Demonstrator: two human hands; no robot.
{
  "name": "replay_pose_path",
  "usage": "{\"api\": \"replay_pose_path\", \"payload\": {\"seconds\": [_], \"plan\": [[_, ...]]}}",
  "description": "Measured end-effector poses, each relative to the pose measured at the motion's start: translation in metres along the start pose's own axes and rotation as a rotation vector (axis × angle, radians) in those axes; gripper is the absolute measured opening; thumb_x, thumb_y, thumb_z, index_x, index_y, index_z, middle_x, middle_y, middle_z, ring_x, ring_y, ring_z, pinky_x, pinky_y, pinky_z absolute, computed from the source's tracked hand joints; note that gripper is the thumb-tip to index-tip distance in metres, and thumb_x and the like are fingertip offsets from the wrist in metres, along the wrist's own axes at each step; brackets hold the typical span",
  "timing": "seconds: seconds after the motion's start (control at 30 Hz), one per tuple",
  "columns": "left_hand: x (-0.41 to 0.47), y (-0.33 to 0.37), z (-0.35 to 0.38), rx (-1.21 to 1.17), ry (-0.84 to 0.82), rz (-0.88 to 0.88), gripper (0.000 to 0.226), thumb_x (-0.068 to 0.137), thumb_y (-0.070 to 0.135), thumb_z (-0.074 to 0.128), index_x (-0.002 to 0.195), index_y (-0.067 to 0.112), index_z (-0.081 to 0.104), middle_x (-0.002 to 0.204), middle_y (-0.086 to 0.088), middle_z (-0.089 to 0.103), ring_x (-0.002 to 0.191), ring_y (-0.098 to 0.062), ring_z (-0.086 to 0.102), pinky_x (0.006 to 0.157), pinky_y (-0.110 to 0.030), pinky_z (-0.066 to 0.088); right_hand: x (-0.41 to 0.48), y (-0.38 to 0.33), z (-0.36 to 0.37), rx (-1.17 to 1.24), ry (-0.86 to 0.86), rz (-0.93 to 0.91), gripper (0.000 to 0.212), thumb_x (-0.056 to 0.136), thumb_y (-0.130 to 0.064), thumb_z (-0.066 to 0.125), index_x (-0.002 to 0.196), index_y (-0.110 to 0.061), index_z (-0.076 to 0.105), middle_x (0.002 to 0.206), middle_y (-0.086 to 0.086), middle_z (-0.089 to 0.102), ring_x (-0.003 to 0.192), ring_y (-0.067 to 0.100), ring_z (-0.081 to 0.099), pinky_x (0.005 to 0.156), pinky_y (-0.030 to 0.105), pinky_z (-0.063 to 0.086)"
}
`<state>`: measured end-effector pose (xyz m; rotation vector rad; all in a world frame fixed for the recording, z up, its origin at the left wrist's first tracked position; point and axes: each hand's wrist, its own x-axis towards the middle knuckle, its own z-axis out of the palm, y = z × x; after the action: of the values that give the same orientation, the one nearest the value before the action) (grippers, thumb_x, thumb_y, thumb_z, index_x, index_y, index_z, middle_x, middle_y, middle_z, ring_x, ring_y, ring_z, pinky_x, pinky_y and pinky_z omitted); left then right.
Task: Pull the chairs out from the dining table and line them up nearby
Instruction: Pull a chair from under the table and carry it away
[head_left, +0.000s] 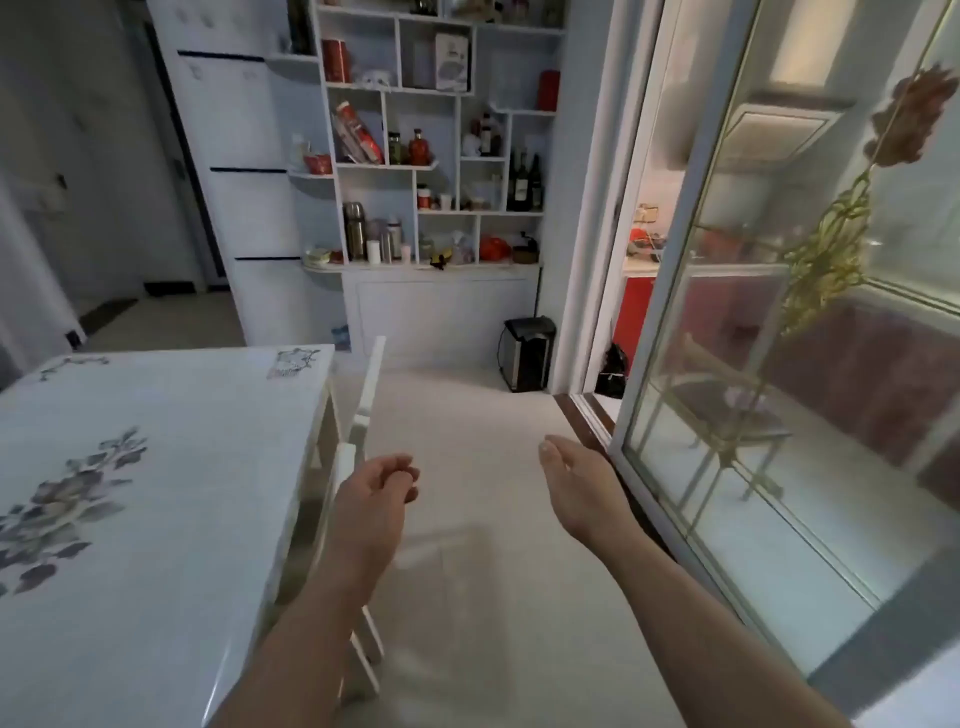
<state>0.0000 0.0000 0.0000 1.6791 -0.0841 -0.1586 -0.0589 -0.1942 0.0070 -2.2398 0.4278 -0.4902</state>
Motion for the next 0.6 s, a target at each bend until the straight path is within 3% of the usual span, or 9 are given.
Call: {"api": "replay_pose_path", "payload": {"seconds": [0.1,0.17,0.27,0.33,0.43,0.5,0.53,0.6], "plan": [[0.044,0.003,0.040,-0.173,0.059,-0.117,0.022,0.094,0.009,0.045,0.105,0.014,0.063,0.098,-0.005,0.066,0.086,-0.019,0.061,0.073,-0.031,0.045,0.063,0.023,-0.009,0.011,-0.054,0.004,0.040,0.101,-0.030,0.035,0.063,-0.020,0.041,0.063,-0.005,0.045,0.064,0.013,0.044,0.066,0.030,0.034],[0.068,0.007,0.062,-0.291,0.112,-0.200,0.022,0.095,0.010,0.044,0.108,0.011,0.061,0.096,-0.006,0.065,0.084,-0.019,0.061,0.072,-0.031,0.045,0.098,0.031,-0.013,-0.008,-0.118,-0.002,0.040,0.101,-0.029,0.034,0.063,-0.018,0.043,0.065,-0.004,0.046,0.067,0.016,0.045,0.067,0.031,0.034],[0.099,0.011,0.088,-0.423,0.192,-0.273,0.017,0.096,0.013,0.045,0.104,0.010,0.060,0.100,-0.009,0.064,0.089,-0.022,0.062,0.083,-0.040,0.048,0.148,0.039,-0.012,-0.022,-0.198,-0.019,0.040,0.101,-0.028,0.032,0.072,-0.005,0.050,0.073,0.008,0.054,0.073,0.024,0.049,0.067,0.032,0.033],[0.115,0.011,0.097,-0.485,0.221,-0.326,0.015,0.095,0.015,0.048,0.100,0.009,0.061,0.102,-0.010,0.062,0.093,-0.024,0.061,0.091,-0.044,0.047,0.176,0.044,-0.003,0.017,-0.239,-0.016,0.039,0.100,-0.028,0.032,0.070,-0.007,0.046,0.073,0.012,0.051,0.071,0.022,0.045,0.066,0.033,0.034],[0.141,0.008,0.101,-0.598,0.298,-0.386,0.017,0.096,0.018,0.046,0.103,0.006,0.057,0.110,-0.012,0.058,0.103,-0.028,0.058,0.085,-0.041,0.048,0.207,0.047,0.018,0.084,-0.298,0.020,0.042,0.100,-0.028,0.035,0.071,-0.002,0.051,0.075,0.019,0.052,0.075,0.023,0.049,0.069,0.036,0.039],[0.163,0.003,0.101,-0.647,0.329,-0.404,0.021,0.098,0.023,0.042,0.103,0.006,0.053,0.115,-0.013,0.057,0.111,-0.029,0.057,0.088,-0.043,0.046,0.230,0.048,0.035,0.149,-0.330,0.066,0.044,0.100,-0.027,0.039,0.080,0.007,0.059,0.084,0.027,0.059,0.084,0.032,0.059,0.076,0.041,0.046],[0.172,0.001,0.100,-0.668,0.329,-0.415,0.023,0.099,0.026,0.041,0.106,0.006,0.051,0.114,-0.013,0.056,0.112,-0.029,0.056,0.092,-0.044,0.046,0.240,0.047,0.043,0.158,-0.345,0.080,0.044,0.099,-0.027,0.039,0.082,0.008,0.060,0.084,0.027,0.058,0.083,0.031,0.059,0.078,0.043,0.048],[0.194,-0.006,0.098,-0.727,0.340,-0.446,0.019,0.097,0.028,0.044,0.096,0.010,0.049,0.093,-0.011,0.054,0.090,-0.027,0.057,0.084,-0.041,0.047,0.261,0.043,0.059,0.163,-0.402,0.082,0.042,0.098,-0.028,0.039,0.067,-0.003,0.052,0.068,0.010,0.049,0.066,0.021,0.046,0.061,0.036,0.039]]}}
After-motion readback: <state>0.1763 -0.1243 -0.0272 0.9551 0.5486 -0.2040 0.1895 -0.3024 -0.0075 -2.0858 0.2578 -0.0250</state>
